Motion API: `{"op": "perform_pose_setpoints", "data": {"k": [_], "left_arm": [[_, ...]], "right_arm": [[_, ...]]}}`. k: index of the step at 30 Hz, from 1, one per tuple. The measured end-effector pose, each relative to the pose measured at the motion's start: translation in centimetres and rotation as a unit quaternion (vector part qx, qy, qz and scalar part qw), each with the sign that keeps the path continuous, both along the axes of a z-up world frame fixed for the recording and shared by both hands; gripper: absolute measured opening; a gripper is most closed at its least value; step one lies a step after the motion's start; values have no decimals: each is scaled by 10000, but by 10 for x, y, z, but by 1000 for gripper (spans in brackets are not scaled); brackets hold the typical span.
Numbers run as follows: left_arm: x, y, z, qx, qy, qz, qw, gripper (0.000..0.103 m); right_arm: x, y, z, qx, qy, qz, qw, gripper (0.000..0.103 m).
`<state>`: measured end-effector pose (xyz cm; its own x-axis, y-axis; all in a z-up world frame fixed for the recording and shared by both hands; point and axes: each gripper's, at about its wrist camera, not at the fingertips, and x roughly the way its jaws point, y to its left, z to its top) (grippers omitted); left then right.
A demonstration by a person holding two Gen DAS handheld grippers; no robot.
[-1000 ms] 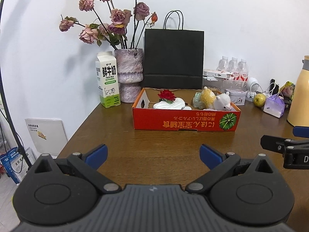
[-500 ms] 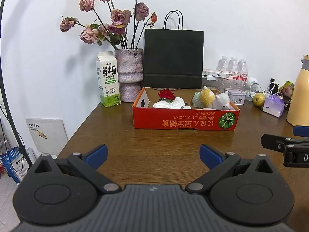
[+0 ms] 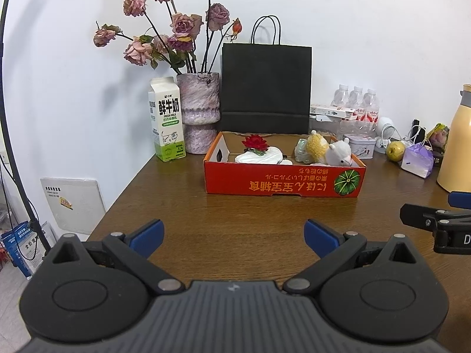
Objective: Organize objects
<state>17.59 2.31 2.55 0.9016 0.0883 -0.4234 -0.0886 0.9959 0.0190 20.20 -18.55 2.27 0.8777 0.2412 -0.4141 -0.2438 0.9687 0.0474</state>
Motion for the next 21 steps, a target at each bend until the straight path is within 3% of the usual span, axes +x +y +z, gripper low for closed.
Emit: {"op": "perform_pose_setpoints", "data": {"k": [21], "left_arm": [[-3, 3, -1, -127, 153, -7, 9998, 103]], "right_arm": [[-5, 0, -2, -108, 67, -15, 9999, 103]]}}
